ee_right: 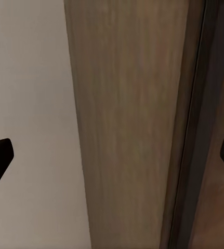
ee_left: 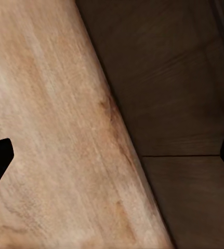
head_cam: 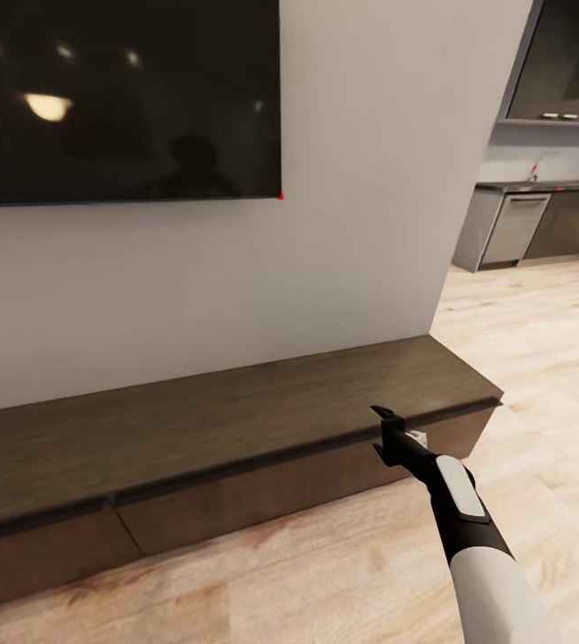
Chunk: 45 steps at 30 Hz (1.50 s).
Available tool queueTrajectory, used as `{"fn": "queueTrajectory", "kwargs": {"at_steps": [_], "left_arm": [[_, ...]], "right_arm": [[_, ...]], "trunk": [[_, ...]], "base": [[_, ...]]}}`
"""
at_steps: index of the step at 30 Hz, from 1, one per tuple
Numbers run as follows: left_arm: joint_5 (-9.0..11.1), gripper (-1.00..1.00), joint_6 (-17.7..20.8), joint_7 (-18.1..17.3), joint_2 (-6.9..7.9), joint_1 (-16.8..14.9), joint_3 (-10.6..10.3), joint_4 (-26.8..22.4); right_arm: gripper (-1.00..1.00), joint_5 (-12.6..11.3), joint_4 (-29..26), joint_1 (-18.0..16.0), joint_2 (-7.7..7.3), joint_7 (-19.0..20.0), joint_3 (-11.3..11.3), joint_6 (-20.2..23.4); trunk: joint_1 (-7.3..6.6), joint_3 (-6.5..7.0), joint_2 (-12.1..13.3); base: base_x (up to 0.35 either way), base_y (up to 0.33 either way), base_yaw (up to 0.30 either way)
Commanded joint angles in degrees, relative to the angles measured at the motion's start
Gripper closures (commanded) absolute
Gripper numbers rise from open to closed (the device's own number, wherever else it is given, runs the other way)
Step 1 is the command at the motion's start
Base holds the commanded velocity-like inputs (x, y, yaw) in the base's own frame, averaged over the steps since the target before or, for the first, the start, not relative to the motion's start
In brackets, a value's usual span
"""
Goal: Place each of the two pumpkins and all three candles from the living room inside a cabinet in the living room (use any cabinet), then make sure every cabinet is closed, and position the cauldron so it is next to a table in the living room.
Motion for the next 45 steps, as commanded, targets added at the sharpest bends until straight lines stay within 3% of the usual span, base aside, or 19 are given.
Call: {"fn": "queueTrajectory", "kwargs": {"at_steps": [1,12,14,16,17,20,23,28,31,34,37,43,45], "left_arm": [[0.4,-1.00,0.3,0.1,-0.06,0.0,0.1,-0.1],[0.7,-1.00,0.7,0.6,-0.56,0.0,0.2,0.0],[0.6,-1.00,0.6,0.6,-1.18,0.0,0.4,-0.4],[0.6,-1.00,0.8,0.3,-1.32,0.1,2.2,-0.3],[1.1,-1.00,1.7,0.1,-1.40,0.1,4.1,-0.2],[2.9,-1.00,3.8,0.1,-1.47,0.2,5.6,-0.3],[4.0,-1.00,4.5,0.1,-1.37,0.2,6.0,-0.5],[5.1,-1.00,5.3,0.1,-1.23,0.2,6.3,-0.5],[5.2,-1.00,5.8,0.0,-1.30,0.2,6.6,-0.2],[5.3,-1.00,6.0,-0.1,-1.46,0.2,7.6,-0.1],[5.4,-1.00,6.0,-0.2,-1.47,0.2,7.9,-0.1],[5.8,-1.00,6.0,-0.1,-1.43,0.2,7.9,0.0],[5.8,-1.00,6.0,-0.1,-1.43,0.2,8.0,0.0]], "right_arm": [[-1.00,-0.6,-0.1,0.0,0.07,-0.6,-0.2,0.3],[-1.00,-0.7,-0.1,-0.1,0.12,-0.5,0.0,0.3],[-1.00,-0.7,0.3,-0.4,0.17,-0.1,0.0,0.2],[-1.00,-1.2,0.5,-0.5,0.17,0.1,-0.1,0.2],[-1.00,-1.7,0.6,-0.4,0.17,1.3,-0.1,0.2],[-1.00,-1.9,0.6,-0.2,0.16,6.6,-0.1,0.1],[-1.00,-1.9,0.3,0.7,0.08,11.5,-0.1,0.2],[-1.00,-2.1,0.1,1.7,0.01,15.0,-0.1,0.2],[-1.00,-2.6,-0.4,1.8,0.11,14.4,-0.1,0.3],[-1.00,-2.9,-1.1,1.9,0.15,11.4,-0.1,0.3],[-1.00,-3.0,-1.3,1.9,0.16,10.2,0.1,0.3],[-1.00,-2.9,-0.3,1.9,0.12,10.7,0.1,0.3],[-1.00,-2.9,0.6,1.9,0.10,12.6,0.0,0.3]], "trunk": [[0.00,-0.07,0.0],[0.00,-0.10,0.0],[0.00,-0.10,0.0],[0.00,-0.10,0.0],[0.00,-0.10,0.0],[0.00,-0.10,0.0],[0.22,-0.28,-0.4],[1.09,-1.00,-2.0],[1.09,-0.94,-2.0],[1.09,-0.71,-2.0],[1.75,-1.09,-3.2],[3.07,-2.10,-5.6],[3.51,-2.46,-6.4]], "base": [[0.039,-0.090,0.000],[0.058,-0.252,0.000],[0.003,-0.053,0.000],[0.001,-0.017,0.000],[0.000,-0.008,0.000],[0.000,-0.004,0.000],[0.000,-0.002,0.000],[0.000,0.000,0.000],[0.000,0.000,-0.040],[0.000,0.000,-0.075],[0.000,0.000,-0.045],[0.000,0.000,-0.009],[0.000,0.000,-0.002]]}}
